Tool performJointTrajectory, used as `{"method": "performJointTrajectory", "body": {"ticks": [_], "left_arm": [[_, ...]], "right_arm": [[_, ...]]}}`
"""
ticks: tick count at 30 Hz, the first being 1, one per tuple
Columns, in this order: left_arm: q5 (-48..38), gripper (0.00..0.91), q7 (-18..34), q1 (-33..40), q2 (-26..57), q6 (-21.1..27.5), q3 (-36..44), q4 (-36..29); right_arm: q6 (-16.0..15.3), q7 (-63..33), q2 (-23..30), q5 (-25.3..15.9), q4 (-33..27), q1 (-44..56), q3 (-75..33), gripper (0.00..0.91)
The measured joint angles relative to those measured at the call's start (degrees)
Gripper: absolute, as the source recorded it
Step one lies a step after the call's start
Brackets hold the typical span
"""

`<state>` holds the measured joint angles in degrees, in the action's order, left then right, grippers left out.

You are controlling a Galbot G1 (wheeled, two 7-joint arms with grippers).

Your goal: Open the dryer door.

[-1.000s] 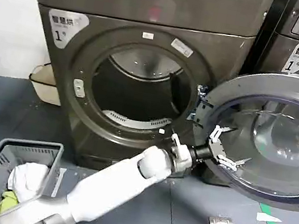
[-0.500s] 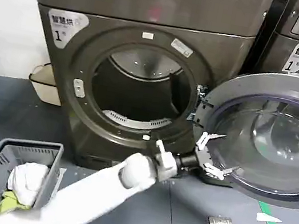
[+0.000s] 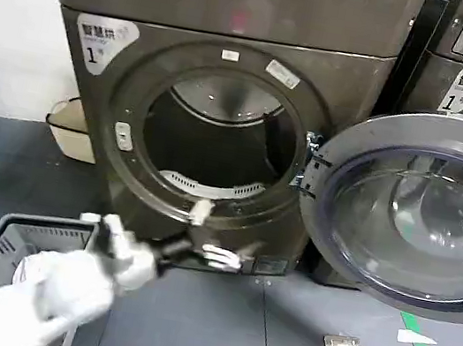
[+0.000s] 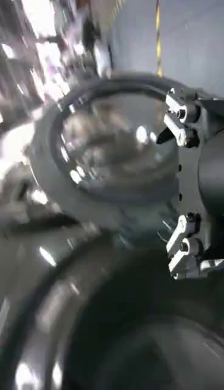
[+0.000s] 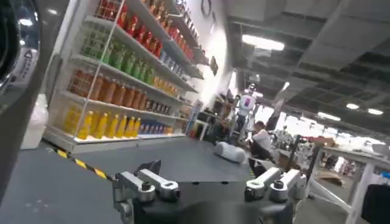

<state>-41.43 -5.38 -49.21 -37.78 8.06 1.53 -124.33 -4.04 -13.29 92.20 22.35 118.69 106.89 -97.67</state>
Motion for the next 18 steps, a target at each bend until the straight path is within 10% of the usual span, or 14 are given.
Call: {"method": "performJointTrajectory", "body": {"ticks": [8, 18], "left_arm": [[-13.5, 0.907, 16.0, -19.1, 5.4, 14.2, -23.0, -7.9], [-43.2, 0.907, 45.2, -26.3, 4.6, 32.6, -39.7, -8.4]], "right_arm": [[-0.4, -0.2, -2.5, -0.9, -2.2, -1.7, 0.4, 0.907], [-2.2, 0.3, -5.5, -0.2, -7.0, -2.2, -4.1, 0.907]]}}
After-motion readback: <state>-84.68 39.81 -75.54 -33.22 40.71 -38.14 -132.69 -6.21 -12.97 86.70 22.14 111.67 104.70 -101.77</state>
